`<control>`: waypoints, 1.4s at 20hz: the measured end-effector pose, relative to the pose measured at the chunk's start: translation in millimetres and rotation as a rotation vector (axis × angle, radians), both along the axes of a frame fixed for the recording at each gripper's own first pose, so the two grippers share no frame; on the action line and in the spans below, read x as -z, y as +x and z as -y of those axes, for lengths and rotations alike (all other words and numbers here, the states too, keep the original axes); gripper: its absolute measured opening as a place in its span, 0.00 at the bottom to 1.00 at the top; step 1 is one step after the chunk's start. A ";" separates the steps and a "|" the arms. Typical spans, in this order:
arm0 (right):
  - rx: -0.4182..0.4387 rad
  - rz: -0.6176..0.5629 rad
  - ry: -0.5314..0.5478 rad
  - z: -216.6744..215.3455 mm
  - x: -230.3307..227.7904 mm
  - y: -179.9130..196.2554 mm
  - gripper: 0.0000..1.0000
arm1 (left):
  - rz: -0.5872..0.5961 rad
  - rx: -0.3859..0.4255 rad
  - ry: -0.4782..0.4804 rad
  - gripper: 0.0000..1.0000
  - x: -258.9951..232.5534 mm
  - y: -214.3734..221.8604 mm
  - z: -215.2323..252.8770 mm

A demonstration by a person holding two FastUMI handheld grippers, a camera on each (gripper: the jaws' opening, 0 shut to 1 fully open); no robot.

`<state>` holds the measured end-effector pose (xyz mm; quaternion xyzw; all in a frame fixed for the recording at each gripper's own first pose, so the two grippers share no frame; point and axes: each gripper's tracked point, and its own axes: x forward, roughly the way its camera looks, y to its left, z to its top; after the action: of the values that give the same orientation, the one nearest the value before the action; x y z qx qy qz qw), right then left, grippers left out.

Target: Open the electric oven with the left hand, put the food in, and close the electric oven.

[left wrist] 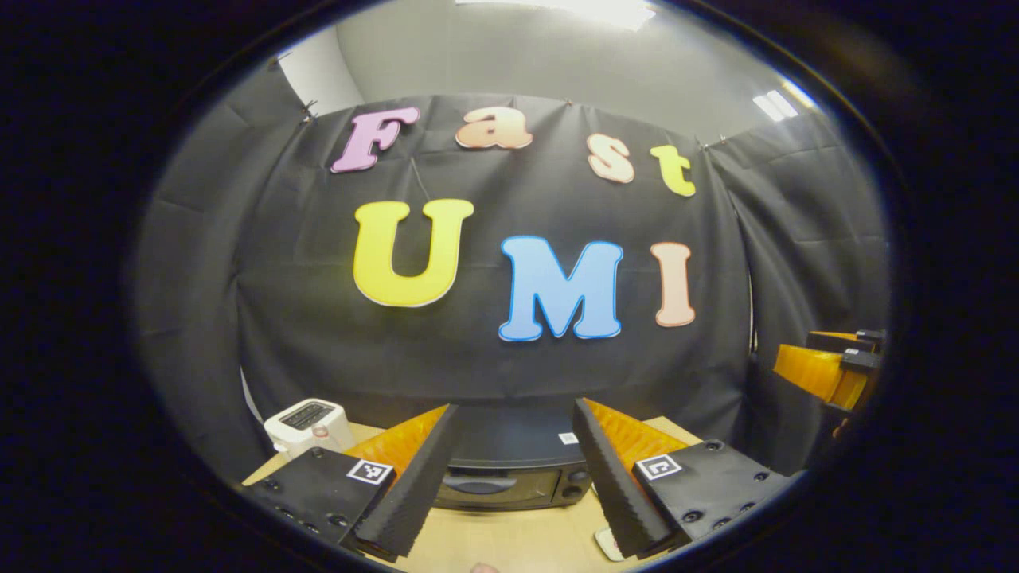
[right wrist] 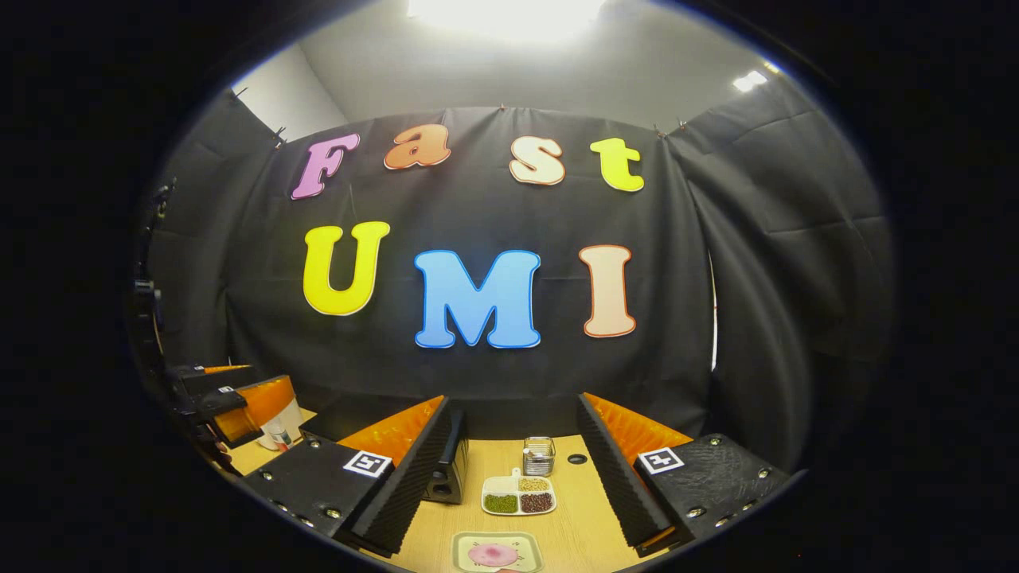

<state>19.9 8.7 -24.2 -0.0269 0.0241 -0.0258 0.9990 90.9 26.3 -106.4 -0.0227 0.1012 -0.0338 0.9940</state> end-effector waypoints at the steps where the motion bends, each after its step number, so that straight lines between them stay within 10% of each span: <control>1: 0.004 -0.007 -0.002 1.7 2.2 1.4 0.97 | -0.021 -0.005 -0.002 0.99 11.8 7.3 -3.4; 14: 0.074 -0.119 0.004 18.0 43.4 18.9 0.97 | -0.317 -0.019 0.031 0.95 179.3 92.7 -31.8; 28: 0.123 -0.143 0.002 29.4 49.5 15.6 0.97 | -0.403 -0.023 0.093 0.99 230.2 103.9 -32.4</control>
<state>35.6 -20.7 -73.7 -0.0262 0.0970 -0.0850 0.9913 194.8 58.8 -336.6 0.0159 0.2990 -0.0126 0.9540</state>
